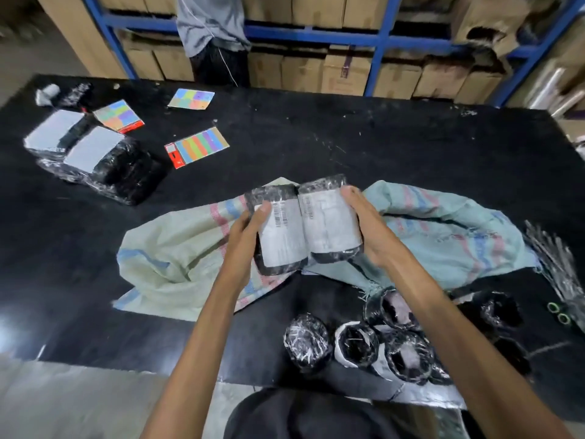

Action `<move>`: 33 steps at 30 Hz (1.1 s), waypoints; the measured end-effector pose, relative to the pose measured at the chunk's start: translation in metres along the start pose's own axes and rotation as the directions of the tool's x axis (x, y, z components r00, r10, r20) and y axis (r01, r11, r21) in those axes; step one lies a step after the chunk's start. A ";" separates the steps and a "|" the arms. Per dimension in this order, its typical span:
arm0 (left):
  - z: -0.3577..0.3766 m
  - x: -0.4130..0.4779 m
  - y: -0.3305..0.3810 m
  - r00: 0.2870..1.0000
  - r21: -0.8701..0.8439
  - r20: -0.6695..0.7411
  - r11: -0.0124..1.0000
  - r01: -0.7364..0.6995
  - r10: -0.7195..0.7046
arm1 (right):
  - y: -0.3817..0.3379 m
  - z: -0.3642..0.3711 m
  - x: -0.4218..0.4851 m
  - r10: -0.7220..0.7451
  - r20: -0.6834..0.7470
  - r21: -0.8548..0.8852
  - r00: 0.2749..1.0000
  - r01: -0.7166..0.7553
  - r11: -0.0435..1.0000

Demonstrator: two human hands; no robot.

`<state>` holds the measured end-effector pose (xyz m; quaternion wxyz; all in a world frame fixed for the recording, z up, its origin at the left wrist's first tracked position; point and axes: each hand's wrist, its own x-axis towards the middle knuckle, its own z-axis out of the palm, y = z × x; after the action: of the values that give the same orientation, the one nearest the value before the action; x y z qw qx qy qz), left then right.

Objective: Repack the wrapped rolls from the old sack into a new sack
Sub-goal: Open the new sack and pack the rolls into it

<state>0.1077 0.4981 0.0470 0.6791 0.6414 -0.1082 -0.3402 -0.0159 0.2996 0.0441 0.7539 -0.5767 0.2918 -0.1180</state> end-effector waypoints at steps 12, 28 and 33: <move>-0.126 0.074 -0.028 0.889 -0.298 -0.108 0.868 0.398 -0.445 | 0.053 0.136 0.146 0.558 0.116 -0.268 0.821 -0.515 0.814; -0.213 0.135 -0.099 0.616 0.211 -0.742 0.780 0.590 -0.265 | 0.129 0.114 0.214 0.260 -0.341 -0.571 0.903 -0.418 0.707; -0.211 0.128 -0.103 0.664 0.396 -0.744 0.750 0.530 -0.076 | 0.132 0.116 0.205 0.168 -0.392 -0.632 0.905 -0.398 0.665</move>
<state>0.2931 0.5951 -0.1196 0.3667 0.9042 0.1672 -0.1416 0.1944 0.3280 -0.1231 0.4346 -0.7400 0.5121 0.0352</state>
